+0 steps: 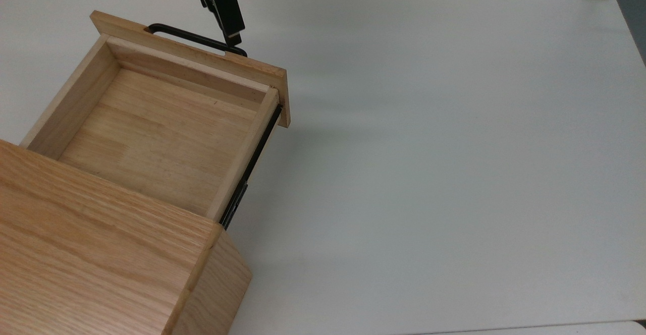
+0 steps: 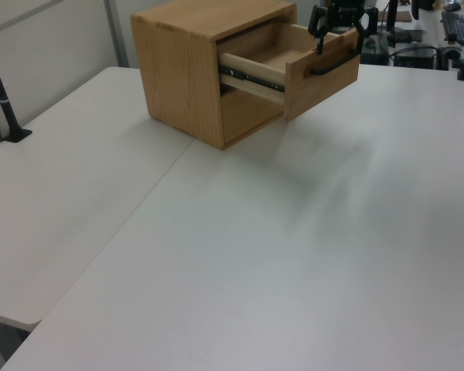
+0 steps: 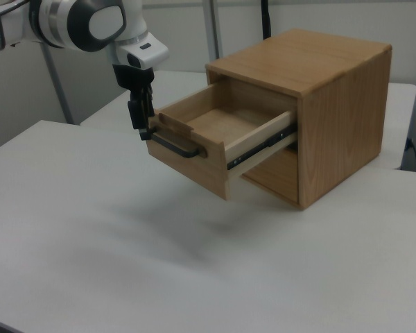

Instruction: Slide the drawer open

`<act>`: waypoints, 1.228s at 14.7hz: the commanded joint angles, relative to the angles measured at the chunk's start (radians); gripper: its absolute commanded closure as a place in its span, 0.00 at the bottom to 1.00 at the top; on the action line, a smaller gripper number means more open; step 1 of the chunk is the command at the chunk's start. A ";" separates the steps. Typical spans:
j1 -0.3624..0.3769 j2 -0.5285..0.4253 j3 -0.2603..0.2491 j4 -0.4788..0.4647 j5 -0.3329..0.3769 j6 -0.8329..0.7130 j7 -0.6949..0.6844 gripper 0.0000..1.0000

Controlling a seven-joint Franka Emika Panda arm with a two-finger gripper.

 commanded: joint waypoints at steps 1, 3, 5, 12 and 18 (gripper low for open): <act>-0.001 -0.047 -0.001 -0.010 -0.012 -0.011 -0.129 0.00; -0.002 -0.061 -0.001 -0.009 -0.007 -0.011 -0.182 0.00; -0.001 -0.079 -0.001 -0.019 0.001 -0.009 -0.323 0.00; 0.105 -0.113 -0.004 -0.076 -0.008 0.000 -0.820 0.00; 0.119 -0.085 -0.004 -0.075 -0.082 0.000 -1.078 0.00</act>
